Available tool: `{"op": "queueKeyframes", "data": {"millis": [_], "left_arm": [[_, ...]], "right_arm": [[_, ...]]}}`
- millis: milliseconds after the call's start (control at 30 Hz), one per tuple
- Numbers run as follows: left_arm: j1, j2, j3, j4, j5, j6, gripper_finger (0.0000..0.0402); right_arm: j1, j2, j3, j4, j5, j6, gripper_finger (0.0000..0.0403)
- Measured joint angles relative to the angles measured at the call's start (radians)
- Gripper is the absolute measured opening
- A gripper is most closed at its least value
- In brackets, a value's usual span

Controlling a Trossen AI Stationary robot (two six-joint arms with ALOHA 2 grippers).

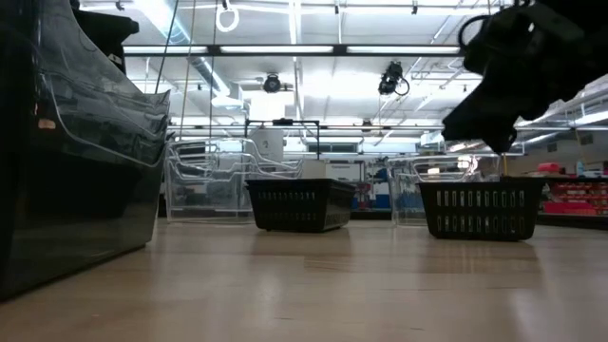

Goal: Stack baskets by color
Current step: Stack the right black bin on top of the left black bins

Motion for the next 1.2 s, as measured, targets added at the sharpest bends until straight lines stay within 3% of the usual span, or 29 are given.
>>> {"op": "queueKeyframes", "data": {"millis": [233, 500, 1033, 1200], "left_arm": [[0.000, 0.000, 0.000, 0.000, 0.000, 0.000, 0.0026], [0.000, 0.000, 0.000, 0.000, 0.000, 0.000, 0.0017], [0.000, 0.000, 0.000, 0.000, 0.000, 0.001, 0.0020], [0.000, 0.000, 0.000, 0.000, 0.000, 0.001, 0.0021]], "right_arm": [[0.027, 0.238, 0.212, -0.194, -0.048, 0.011, 0.0119], [0.055, 0.396, 0.458, -0.592, -0.065, 0.037, 0.0119], [0.057, 0.438, 0.599, -0.863, -0.107, 0.115, 0.0120], [0.060, 0.439, 0.601, -0.877, -0.125, 0.144, 0.0133]]}}
